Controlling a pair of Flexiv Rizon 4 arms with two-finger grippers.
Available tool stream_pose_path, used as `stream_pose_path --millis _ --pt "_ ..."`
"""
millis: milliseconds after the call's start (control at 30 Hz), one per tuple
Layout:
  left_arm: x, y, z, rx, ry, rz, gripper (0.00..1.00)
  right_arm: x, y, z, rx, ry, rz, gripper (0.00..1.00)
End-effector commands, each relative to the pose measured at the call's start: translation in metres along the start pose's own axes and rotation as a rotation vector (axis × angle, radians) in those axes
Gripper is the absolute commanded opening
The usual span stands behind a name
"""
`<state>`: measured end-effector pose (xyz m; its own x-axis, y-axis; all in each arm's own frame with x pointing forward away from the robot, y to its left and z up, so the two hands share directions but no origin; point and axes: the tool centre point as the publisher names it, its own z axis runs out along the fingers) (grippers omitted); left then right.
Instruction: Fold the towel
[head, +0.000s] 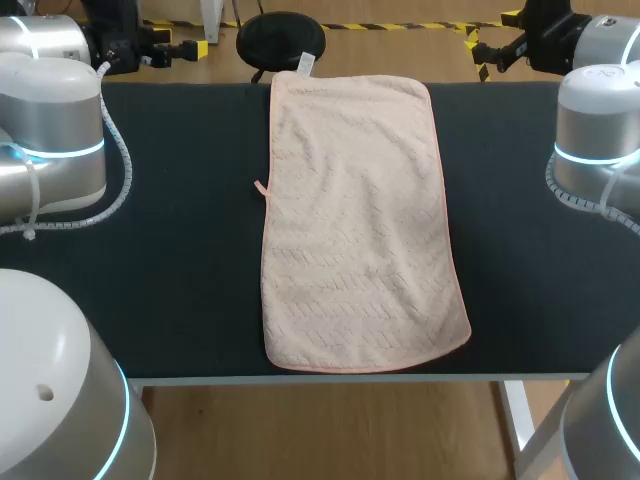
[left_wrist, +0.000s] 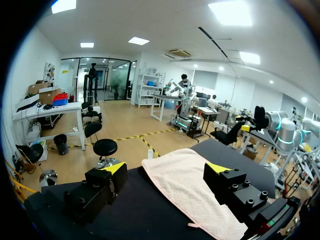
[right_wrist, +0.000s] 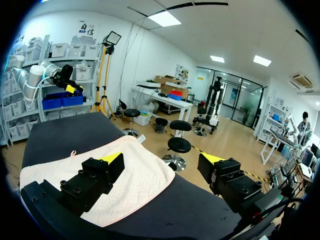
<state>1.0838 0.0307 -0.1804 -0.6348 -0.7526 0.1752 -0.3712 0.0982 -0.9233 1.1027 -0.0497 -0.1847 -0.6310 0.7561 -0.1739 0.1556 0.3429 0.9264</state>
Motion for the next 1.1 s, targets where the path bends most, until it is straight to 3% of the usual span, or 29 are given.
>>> stream_pose_path --millis 33,500,533,600,700,800,867,967,1000,1100 --pt "0.001 0.001 0.000 0.005 -0.003 0.001 1.00 -0.001 0.000 0.000 0.000 0.001 0.000 1.00" --pt "0.001 0.001 0.000 0.005 -0.003 0.001 1.00 -0.001 0.000 0.000 0.000 0.001 0.000 1.00" --pt "0.002 0.001 0.003 -0.039 0.008 0.039 1.00 0.000 -0.001 0.002 0.028 0.033 -0.050 1.00" --pt "0.010 -0.001 0.010 -0.204 0.064 0.231 1.00 0.009 -0.002 0.009 0.220 0.121 -0.401 1.00" --pt "0.018 0.001 0.018 -0.441 0.149 0.467 1.00 0.018 -0.004 0.011 0.357 0.267 -0.696 1.00" --pt "0.026 0.008 0.023 -0.717 0.190 0.702 1.00 0.026 -0.010 0.010 0.516 0.416 -0.952 1.00" --pt "0.033 0.014 0.025 -0.864 0.206 0.871 1.00 0.029 -0.015 0.009 0.627 0.470 -1.121 1.00" --pt "0.046 0.022 0.025 -0.969 0.261 1.031 1.00 0.034 -0.021 0.005 0.675 0.528 -1.314 1.00" --pt "0.050 0.024 0.025 -0.987 0.264 1.043 1.00 0.035 -0.022 0.002 0.666 0.535 -1.389 1.00" --pt "0.059 0.026 0.024 -0.955 0.325 1.057 1.00 0.035 -0.022 0.002 0.666 0.535 -1.389 1.00"
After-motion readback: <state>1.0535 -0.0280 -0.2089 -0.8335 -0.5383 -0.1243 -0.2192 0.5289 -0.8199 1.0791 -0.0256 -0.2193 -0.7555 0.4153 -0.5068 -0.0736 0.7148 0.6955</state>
